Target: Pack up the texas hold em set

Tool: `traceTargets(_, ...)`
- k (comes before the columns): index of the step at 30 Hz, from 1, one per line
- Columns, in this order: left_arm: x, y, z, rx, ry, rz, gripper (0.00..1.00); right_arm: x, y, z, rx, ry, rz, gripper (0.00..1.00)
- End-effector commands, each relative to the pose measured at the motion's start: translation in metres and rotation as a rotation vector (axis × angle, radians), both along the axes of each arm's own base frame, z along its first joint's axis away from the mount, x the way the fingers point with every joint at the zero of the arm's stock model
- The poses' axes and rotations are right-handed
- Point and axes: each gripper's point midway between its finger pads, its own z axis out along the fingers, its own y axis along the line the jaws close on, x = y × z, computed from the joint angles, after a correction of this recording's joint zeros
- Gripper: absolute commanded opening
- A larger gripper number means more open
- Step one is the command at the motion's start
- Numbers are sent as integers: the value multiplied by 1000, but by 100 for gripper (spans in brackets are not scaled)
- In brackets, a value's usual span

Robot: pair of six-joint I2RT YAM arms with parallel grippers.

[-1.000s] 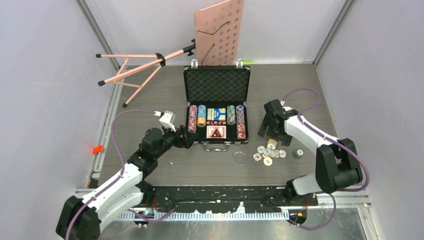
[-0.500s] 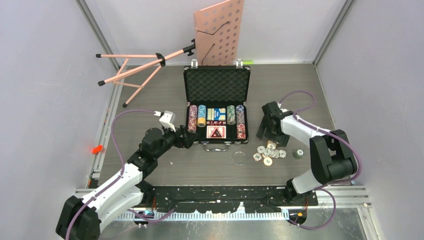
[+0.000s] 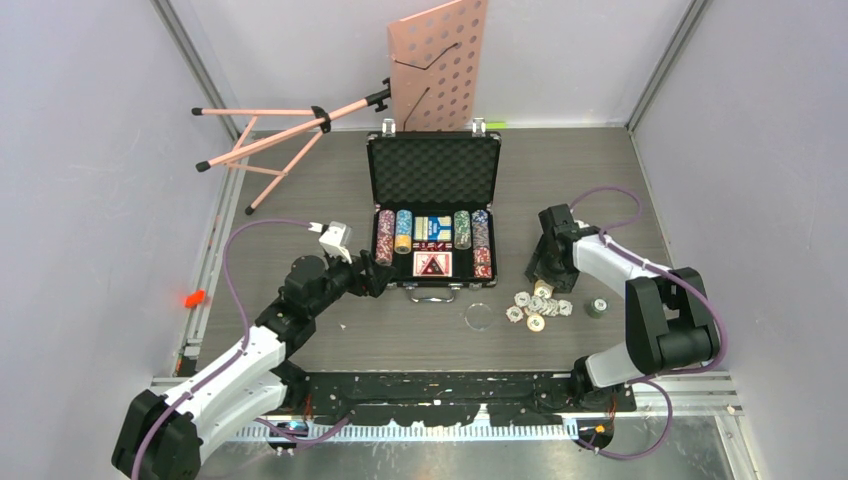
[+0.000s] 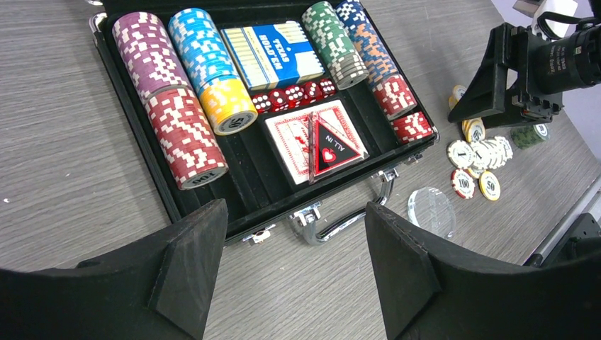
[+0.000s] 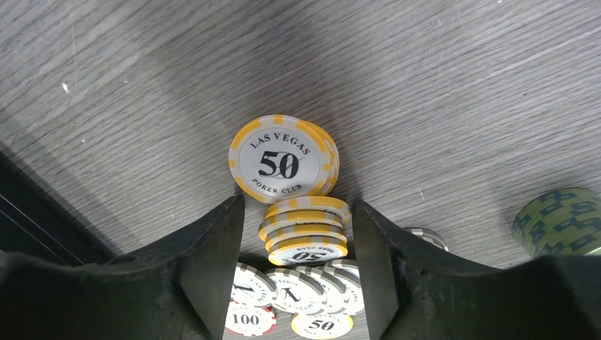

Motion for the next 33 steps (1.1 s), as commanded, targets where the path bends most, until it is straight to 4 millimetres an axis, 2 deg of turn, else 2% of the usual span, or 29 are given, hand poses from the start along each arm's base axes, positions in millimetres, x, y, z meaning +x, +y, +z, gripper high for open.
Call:
traceTargets(1,6,0,10,-8,-50,8,73,-10,2,-10,23,29,-9,60)
traceTargets(9,5,1,10,-7,-49,11,73,-14,1,-6,23,32,-35,42)
traceTargets(10,5,1,10,-7,-49,12,73,-14,2,-5,28,31,-36,37)
traceTargets(15,6,1,10,-7,-50,12,73,-15,2,0,37,23,-47,35)
traceTargets(17,6,1,9,-6,-48,12,73,-14,3,5,39,12,-51,31)
traceTargets(23,6,1,8,-4,-44,12,73,-8,1,23,30,-9,-62,29)
traceTargets(33,7,1,7,-1,-42,12,73,14,-1,44,5,-57,-58,29)
